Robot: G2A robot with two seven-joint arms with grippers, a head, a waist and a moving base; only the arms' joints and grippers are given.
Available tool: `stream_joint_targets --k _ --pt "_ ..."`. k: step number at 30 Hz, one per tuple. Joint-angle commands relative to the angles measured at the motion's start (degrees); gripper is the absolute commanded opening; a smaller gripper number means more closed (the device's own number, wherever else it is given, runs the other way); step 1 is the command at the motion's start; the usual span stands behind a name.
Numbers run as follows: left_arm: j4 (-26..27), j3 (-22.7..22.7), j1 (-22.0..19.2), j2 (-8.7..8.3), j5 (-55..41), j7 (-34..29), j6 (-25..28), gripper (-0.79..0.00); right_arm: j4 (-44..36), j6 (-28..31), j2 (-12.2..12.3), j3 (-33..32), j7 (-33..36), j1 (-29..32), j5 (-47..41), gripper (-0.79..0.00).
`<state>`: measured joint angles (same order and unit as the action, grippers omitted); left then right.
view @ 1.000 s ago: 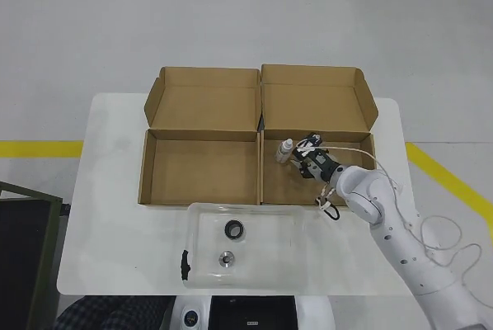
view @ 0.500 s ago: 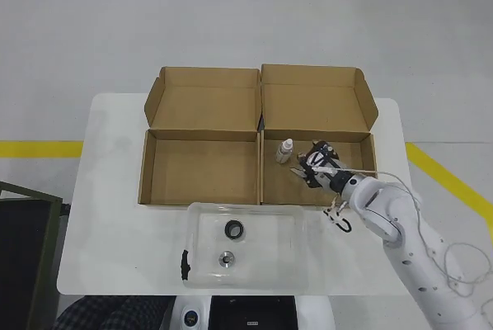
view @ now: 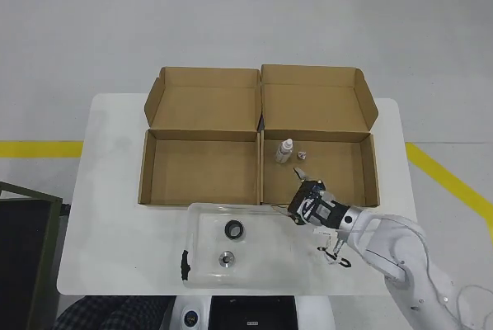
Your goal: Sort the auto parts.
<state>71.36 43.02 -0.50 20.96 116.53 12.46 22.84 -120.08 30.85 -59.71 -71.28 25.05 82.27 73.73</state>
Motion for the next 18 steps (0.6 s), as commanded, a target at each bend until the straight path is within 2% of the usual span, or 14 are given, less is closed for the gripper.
stream_joint_targets --k 1,9,18 --pt "0.00 0.00 0.00 0.00 0.00 0.00 0.00 0.000 -1.26 0.51 0.03 0.83 -0.33 0.96 0.98 -0.154" --pt "0.00 0.00 0.00 0.00 0.00 0.00 0.00 0.000 -2.78 1.85 -0.30 6.57 -0.07 1.66 4.80 -0.166" --pt "0.00 0.00 0.00 0.00 0.00 0.00 0.00 0.000 0.28 0.76 -1.33 13.71 0.64 -0.97 8.11 -0.188"
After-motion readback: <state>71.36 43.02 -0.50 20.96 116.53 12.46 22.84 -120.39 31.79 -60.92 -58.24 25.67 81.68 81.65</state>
